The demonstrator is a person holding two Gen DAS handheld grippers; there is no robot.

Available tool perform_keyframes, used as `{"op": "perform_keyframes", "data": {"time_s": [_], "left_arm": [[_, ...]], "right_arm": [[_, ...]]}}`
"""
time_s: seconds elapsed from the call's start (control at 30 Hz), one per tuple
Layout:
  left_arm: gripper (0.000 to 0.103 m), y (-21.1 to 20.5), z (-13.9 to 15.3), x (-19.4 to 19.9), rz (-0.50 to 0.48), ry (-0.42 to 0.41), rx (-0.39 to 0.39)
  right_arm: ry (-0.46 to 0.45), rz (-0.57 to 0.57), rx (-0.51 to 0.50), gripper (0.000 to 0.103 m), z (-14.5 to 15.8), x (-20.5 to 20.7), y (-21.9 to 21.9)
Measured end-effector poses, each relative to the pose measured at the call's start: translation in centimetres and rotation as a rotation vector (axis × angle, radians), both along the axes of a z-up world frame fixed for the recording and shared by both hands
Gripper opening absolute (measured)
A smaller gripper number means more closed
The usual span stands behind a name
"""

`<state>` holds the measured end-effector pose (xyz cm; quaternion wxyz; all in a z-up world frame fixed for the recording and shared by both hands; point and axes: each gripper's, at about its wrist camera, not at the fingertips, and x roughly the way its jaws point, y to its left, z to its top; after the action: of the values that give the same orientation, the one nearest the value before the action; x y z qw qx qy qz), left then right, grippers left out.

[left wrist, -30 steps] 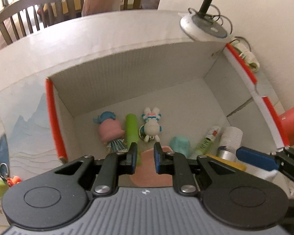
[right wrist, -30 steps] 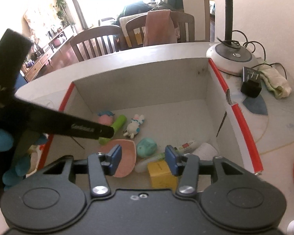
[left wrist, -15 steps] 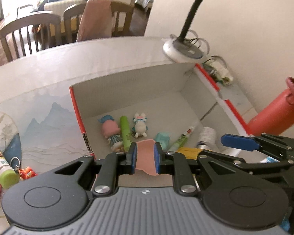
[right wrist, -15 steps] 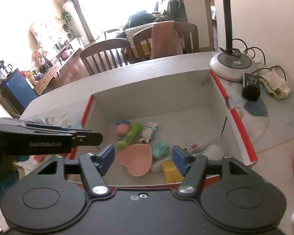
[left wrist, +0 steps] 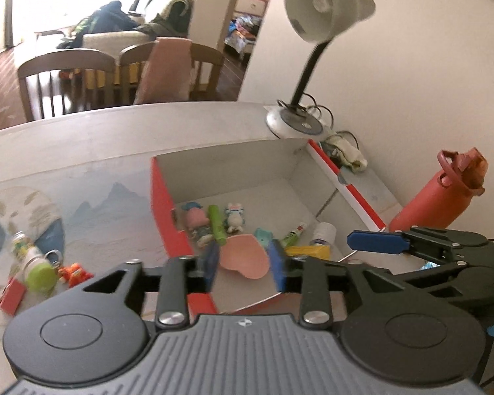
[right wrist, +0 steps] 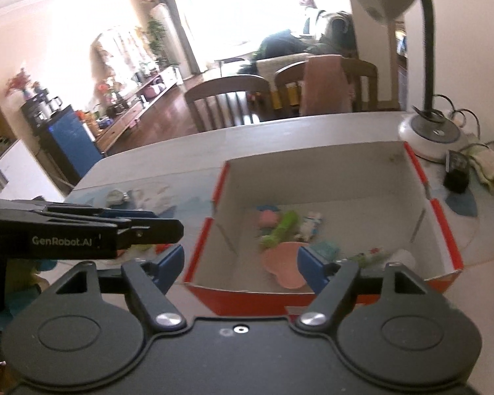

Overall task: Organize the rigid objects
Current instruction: 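Withdraw both open tools from the box toward the remaining table items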

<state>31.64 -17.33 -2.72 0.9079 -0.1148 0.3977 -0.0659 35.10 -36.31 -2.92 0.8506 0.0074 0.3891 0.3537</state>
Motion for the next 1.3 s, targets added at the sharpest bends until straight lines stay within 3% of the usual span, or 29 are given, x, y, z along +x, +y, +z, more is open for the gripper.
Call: {"op": "perform_keyframes", "data": {"time_s": [0.03,0.1,0.27,0.43,0.53,0.9,1.03,1.3], "left_arm": [[0.059,0.3,0.1,-0.6,0.015,-0.008,0.003],[0.065,1.2,0.3,-1.7,0.053,-0.025,0.002],[0.066,3.7,0.6,-4.1,0.111,-0.031,-0.009],[0.075,6.9,0.4,-6.8,0.155,-0.048,-0.006],[0.083,9.3,0.1,-8.2,0.180,-0.044,0.008],[0.085,19.3,-1.2,-11.2,0.257,-0.043,0.027],[0.101,22.1,-1.9,-11.6,0.266,-0.052,0.044],[0.102,26.8,-4.3,-11.0,0.290,-0.068,0.050]], "right_arm": [[-0.001,0.009,0.003,0.076,0.2,-0.3,0.3],[-0.011,0.032,0.002,0.078,0.5,-0.9,1.2],[-0.032,0.075,0.009,0.089,1.2,-2.6,3.4],[-0.056,0.114,-0.001,0.095,1.3,-4.4,6.7],[-0.060,0.135,0.003,0.096,1.3,-5.1,8.8],[-0.039,0.138,-0.036,0.096,0.1,-6.9,16.9],[-0.038,0.118,-0.065,0.096,-0.7,-7.1,19.1],[-0.006,0.080,-0.105,0.096,-2.4,-5.9,22.8]]}}
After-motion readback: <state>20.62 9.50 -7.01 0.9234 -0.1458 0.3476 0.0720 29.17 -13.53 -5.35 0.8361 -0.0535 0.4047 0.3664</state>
